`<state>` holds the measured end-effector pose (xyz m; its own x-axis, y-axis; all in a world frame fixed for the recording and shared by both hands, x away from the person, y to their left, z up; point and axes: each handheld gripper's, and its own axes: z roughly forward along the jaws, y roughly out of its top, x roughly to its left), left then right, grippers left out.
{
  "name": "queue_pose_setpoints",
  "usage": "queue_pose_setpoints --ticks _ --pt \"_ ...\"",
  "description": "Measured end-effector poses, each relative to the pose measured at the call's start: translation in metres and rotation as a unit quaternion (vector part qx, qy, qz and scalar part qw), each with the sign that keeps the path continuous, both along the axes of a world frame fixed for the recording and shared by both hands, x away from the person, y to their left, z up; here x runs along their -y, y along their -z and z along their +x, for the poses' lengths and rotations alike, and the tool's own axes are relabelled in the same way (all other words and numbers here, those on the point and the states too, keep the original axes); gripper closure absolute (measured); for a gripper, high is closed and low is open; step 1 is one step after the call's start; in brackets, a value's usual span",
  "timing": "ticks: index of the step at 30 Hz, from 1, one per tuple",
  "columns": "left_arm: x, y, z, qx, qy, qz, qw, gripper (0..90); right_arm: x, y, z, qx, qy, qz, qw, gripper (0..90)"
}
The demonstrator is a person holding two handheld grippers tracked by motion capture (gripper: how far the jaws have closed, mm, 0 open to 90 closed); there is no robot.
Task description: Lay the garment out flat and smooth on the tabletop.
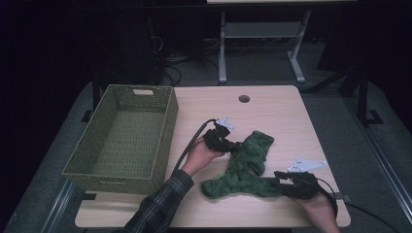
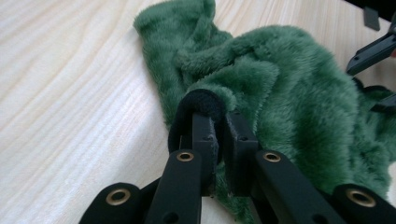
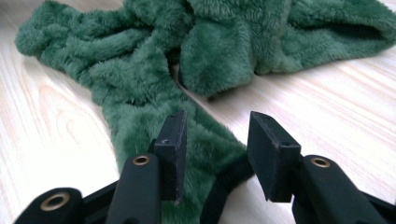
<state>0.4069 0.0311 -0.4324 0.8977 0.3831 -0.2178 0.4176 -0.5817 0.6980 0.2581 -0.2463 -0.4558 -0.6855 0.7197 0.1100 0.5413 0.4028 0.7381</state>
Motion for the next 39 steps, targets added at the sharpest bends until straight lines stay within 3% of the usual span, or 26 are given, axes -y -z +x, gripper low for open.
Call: queue_pose_setpoints --ticks 5,8,17,23,26,34,39 --pt "-0.010 -0.014 -0.004 0.014 -0.011 -0.020 0.9996 84.6 -0.009 0.001 0.008 -0.008 -0.002 -0.001 1.0000 56.4" --pt "-0.015 -0.018 -0.006 0.012 -0.015 -0.027 0.9994 84.6 -0.014 0.003 0.013 -0.017 -0.004 0.002 0.9998 55.1" --pt "-0.017 -0.020 -0.007 0.012 -0.017 -0.032 0.9993 84.6 -0.027 0.007 0.028 -0.030 -0.003 0.002 0.9995 54.9" --pt "-0.020 -0.022 -0.008 0.011 -0.016 -0.032 0.9993 84.6 -0.027 0.008 0.035 -0.037 0.012 0.005 0.9992 74.1" --pt "-0.023 -0.025 -0.010 0.011 -0.018 -0.032 0.9993 84.6 -0.021 0.004 0.037 -0.027 0.019 0.006 0.9994 80.2" --pt "-0.043 -0.033 -0.024 0.010 -0.031 -0.038 0.9988 84.8 -0.008 -0.022 0.047 0.021 0.021 0.004 0.9996 82.4" --pt "-0.060 -0.030 -0.041 0.003 -0.052 -0.037 0.9980 85.0 -0.012 -0.044 0.053 0.051 -0.001 -0.007 0.9987 82.9"
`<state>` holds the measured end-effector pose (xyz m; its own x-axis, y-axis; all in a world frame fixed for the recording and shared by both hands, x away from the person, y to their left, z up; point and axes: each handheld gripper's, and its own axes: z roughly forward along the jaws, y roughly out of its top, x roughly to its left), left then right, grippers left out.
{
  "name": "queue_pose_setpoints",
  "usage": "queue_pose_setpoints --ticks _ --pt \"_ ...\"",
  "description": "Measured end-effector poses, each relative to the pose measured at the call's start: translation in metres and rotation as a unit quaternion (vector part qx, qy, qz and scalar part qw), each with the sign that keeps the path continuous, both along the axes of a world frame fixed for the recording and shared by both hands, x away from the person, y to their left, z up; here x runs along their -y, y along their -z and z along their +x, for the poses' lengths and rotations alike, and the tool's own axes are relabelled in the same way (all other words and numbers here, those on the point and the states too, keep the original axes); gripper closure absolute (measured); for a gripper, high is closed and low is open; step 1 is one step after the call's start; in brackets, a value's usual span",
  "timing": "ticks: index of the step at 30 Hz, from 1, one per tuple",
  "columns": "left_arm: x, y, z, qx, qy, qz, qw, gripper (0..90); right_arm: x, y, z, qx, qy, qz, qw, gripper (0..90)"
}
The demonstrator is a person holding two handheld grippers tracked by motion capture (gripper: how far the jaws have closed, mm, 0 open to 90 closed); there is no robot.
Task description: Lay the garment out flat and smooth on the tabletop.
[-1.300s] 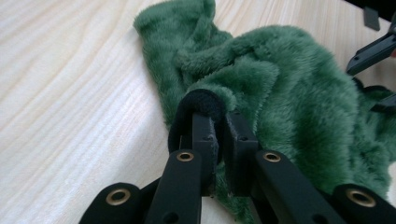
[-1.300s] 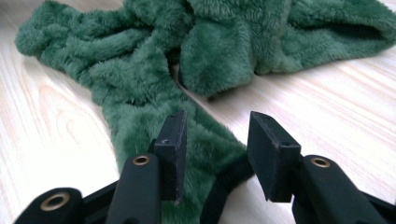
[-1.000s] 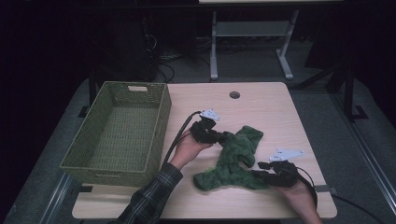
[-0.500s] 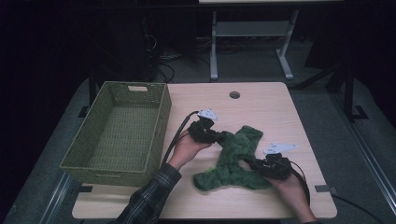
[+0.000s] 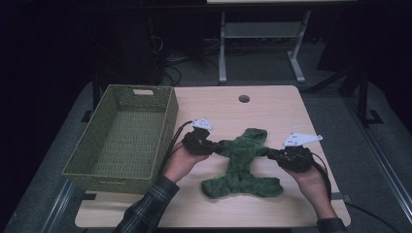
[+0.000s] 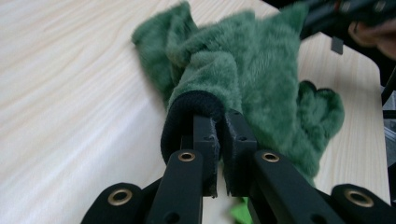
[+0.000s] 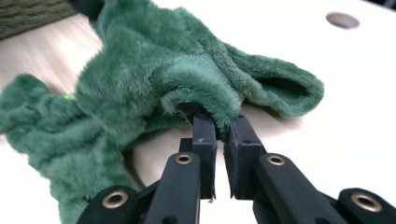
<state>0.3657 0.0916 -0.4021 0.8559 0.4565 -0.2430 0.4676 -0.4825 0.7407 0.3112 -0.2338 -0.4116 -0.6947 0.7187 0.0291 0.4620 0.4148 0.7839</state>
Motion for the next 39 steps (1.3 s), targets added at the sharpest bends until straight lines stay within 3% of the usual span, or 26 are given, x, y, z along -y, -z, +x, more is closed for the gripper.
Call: queue_pose_setpoints --ticks 3,7,12,15,17,20,23,26,29,31,36,39 --pt "-0.009 0.004 -0.010 -0.006 -0.014 0.008 0.9999 85.0 -0.007 -0.006 0.005 0.012 -0.017 -0.011 0.9997 83.3" --pt "-0.016 0.020 -0.020 -0.028 -0.030 0.030 0.9987 85.0 -0.017 -0.001 0.017 -0.006 -0.035 -0.022 0.9991 83.3" --pt "-0.016 0.041 -0.021 -0.044 -0.034 0.076 0.9955 84.9 -0.027 0.018 0.032 -0.051 -0.044 -0.037 0.9971 83.2" --pt "-0.014 0.046 -0.019 -0.037 -0.030 0.095 0.9944 84.7 -0.029 0.029 0.039 -0.067 -0.048 -0.043 0.9957 83.3" --pt "-0.013 0.048 -0.019 -0.035 -0.031 0.095 0.9944 83.6 -0.029 0.035 0.041 -0.080 -0.045 -0.047 0.9946 83.2" --pt "-0.012 0.048 -0.019 -0.030 -0.041 0.103 0.9933 72.4 -0.026 0.041 0.043 -0.091 -0.039 -0.049 0.9939 80.1" --pt "-0.015 0.038 -0.020 -0.032 -0.052 0.085 0.9946 61.0 -0.019 0.038 0.039 -0.084 -0.029 -0.042 0.9951 70.6" --pt "-0.018 0.021 -0.021 -0.018 -0.062 0.053 0.9965 56.2 -0.010 0.025 0.034 -0.068 -0.019 -0.029 0.9971 66.9" --pt "-0.018 0.011 -0.020 -0.007 -0.064 0.048 0.9968 54.9 -0.007 0.016 0.033 -0.062 -0.014 -0.024 0.9977 65.0" --pt "-0.015 0.002 -0.011 0.007 -0.070 0.046 0.9964 54.9 -0.004 0.003 0.038 -0.055 -0.014 -0.001 0.9984 64.3" --pt "-0.006 -0.002 0.017 0.022 -0.079 0.056 0.9951 54.9 -0.012 -0.005 0.061 -0.064 -0.010 0.002 0.9979 63.2" --pt "0.001 0.002 0.035 0.017 -0.082 0.050 0.9952 54.8 -0.017 -0.005 0.079 -0.076 -0.009 0.006 0.9971 62.6"
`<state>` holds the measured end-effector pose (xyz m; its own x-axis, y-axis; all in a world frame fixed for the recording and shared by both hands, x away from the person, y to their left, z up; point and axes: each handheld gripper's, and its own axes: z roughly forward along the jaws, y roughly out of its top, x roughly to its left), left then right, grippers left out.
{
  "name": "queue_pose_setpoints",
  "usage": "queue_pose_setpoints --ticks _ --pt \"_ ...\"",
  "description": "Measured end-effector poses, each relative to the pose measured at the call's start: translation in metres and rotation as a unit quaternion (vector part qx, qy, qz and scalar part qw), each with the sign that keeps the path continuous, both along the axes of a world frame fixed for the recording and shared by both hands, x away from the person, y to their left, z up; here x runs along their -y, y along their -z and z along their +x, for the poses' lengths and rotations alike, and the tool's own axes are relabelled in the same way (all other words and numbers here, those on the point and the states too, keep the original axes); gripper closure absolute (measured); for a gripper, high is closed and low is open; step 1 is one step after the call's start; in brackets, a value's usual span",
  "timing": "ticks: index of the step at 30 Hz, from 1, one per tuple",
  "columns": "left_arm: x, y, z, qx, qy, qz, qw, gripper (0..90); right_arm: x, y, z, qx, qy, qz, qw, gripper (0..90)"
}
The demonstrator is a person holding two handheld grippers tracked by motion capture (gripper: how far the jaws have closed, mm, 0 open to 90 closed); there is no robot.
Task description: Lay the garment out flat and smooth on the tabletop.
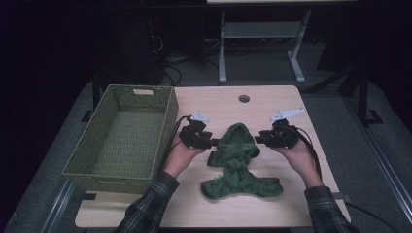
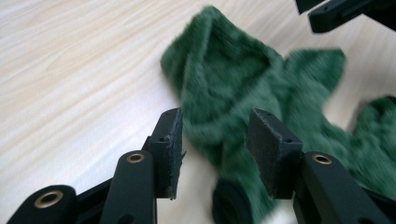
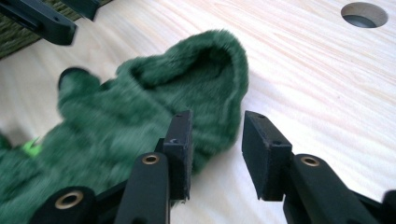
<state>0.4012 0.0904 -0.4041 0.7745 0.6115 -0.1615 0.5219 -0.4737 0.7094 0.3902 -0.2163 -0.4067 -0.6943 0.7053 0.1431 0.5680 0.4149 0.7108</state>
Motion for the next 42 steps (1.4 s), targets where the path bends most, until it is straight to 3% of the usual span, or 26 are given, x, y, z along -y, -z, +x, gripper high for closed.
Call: queue_pose_setpoints --ticks 3,5,7,9,16,22,25,28,33,38,40,42 --pt "0.007 0.009 0.016 -0.006 0.000 0.000 1.0000 53.6 -0.005 0.004 0.014 -0.007 0.004 -0.003 1.0000 62.5" --pt "0.010 0.016 0.023 -0.009 0.000 0.003 1.0000 52.7 -0.008 0.011 0.023 -0.023 0.006 0.004 0.9997 62.2" --pt "0.011 0.024 0.030 -0.019 0.014 0.002 0.9997 51.4 -0.011 0.018 0.028 -0.027 0.007 -0.015 0.9995 62.2" --pt "0.013 0.032 0.035 -0.031 0.017 -0.009 0.9993 51.3 -0.012 0.025 0.033 -0.038 0.008 -0.017 0.9991 62.2" --pt "0.017 0.049 0.042 -0.057 0.033 -0.006 0.9978 53.8 -0.018 0.043 0.039 -0.066 -0.001 -0.024 0.9975 65.6" --pt "0.020 0.052 0.041 -0.069 0.046 -0.001 0.9966 60.3 -0.018 0.051 0.038 -0.079 -0.002 -0.027 0.9965 70.1" --pt "0.021 0.052 0.039 -0.059 0.055 0.023 0.9965 74.7 -0.019 0.052 0.037 -0.079 -0.004 -0.026 0.9965 80.7" --pt "0.020 0.049 0.037 -0.051 0.061 0.029 0.9965 86.3 -0.020 0.050 0.035 -0.074 -0.006 -0.029 0.9968 85.5" --pt "0.016 0.035 0.032 -0.021 0.052 0.031 0.9980 87.1 -0.017 0.042 0.032 -0.053 -0.005 -0.036 0.9979 87.1" --pt "0.010 0.018 0.027 0.015 0.036 0.023 0.9990 87.5 -0.010 0.019 0.025 -0.012 0.006 -0.029 0.9995 87.4" --pt "0.010 0.017 0.026 0.019 0.030 0.025 0.9991 87.6 -0.004 0.012 0.024 -0.002 0.009 -0.023 0.9997 87.5" --pt "0.006 0.016 0.027 0.027 0.008 0.024 0.9993 87.9 0.002 0.008 0.024 0.005 0.016 -0.025 0.9995 87.8"
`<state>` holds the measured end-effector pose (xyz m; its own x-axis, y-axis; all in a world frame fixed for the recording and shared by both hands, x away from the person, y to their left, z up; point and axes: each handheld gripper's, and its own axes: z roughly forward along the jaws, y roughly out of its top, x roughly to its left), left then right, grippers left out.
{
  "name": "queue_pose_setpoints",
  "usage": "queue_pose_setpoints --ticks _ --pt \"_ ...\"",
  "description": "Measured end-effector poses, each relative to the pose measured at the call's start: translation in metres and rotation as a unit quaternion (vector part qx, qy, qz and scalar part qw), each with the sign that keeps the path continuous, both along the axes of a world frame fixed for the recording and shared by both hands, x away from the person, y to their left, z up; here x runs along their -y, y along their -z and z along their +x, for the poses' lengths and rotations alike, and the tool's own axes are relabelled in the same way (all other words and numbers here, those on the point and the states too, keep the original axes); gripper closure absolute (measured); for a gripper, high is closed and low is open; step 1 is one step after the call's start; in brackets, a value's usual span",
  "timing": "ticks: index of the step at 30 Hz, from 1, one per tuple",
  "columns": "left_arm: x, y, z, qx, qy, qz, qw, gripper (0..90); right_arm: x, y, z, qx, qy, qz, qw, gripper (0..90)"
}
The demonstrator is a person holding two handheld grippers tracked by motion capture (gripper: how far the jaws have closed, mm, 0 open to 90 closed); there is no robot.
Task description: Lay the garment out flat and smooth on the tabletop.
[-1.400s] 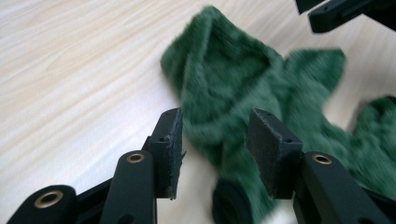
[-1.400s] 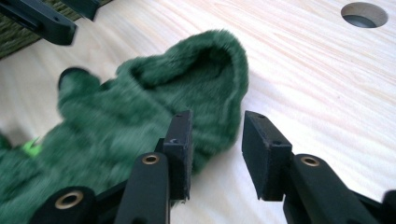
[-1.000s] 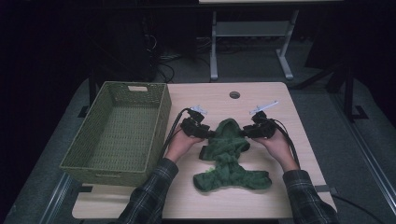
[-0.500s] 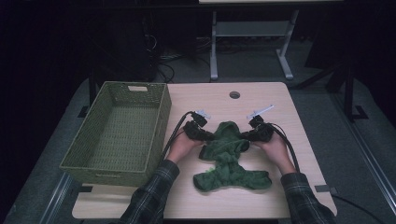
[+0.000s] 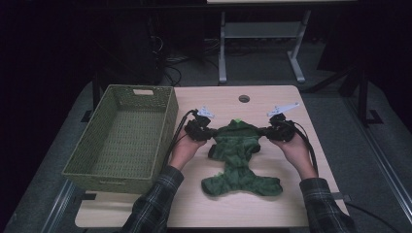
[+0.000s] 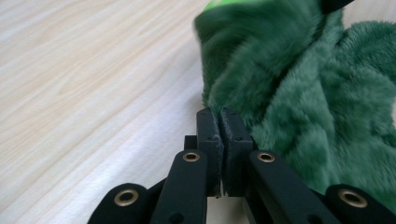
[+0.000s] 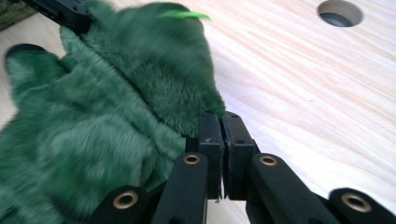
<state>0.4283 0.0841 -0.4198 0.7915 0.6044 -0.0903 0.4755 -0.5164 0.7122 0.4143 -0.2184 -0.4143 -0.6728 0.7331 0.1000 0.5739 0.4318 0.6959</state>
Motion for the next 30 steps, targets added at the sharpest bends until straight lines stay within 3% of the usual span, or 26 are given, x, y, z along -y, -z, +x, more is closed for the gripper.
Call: queue_pose_setpoints --ticks 4,6,11,17,19,21,23,25,30 --pt "-0.001 0.008 0.005 0.001 -0.017 -0.007 0.9998 88.4 0.009 0.005 0.004 -0.009 0.009 0.011 0.9999 88.6" --pt "0.001 0.015 0.008 0.007 -0.019 0.006 0.9998 88.6 0.010 0.012 0.006 -0.008 0.011 0.003 0.9999 88.8" --pt "0.005 0.036 0.014 0.007 -0.031 0.023 0.9992 88.7 0.007 0.038 0.016 -0.035 0.019 -0.013 0.9991 88.9" --pt "0.006 0.048 0.016 -0.001 -0.032 0.026 0.9992 88.3 0.003 0.049 0.019 -0.040 0.019 -0.031 0.9985 88.8" --pt "0.007 0.047 0.017 -0.005 -0.030 0.025 0.9992 87.5 0.001 0.049 0.019 -0.043 0.024 -0.029 0.9984 87.4" --pt "0.006 0.044 0.016 -0.005 -0.032 0.020 0.9993 84.0 0.001 0.048 0.019 -0.048 0.021 -0.023 0.9984 80.5" --pt "0.005 0.041 0.016 -0.004 -0.031 0.015 0.9994 74.1 0.002 0.043 0.017 -0.036 0.025 -0.017 0.9989 74.1" --pt "0.003 0.030 0.013 0.001 -0.037 -0.003 0.9993 67.8 0.004 0.034 0.014 -0.029 0.027 -0.005 0.9992 69.3" --pt "0.000 0.010 0.000 0.003 -0.036 -0.017 0.9992 55.7 0.006 0.017 0.006 -0.005 0.031 0.002 0.9995 66.1"
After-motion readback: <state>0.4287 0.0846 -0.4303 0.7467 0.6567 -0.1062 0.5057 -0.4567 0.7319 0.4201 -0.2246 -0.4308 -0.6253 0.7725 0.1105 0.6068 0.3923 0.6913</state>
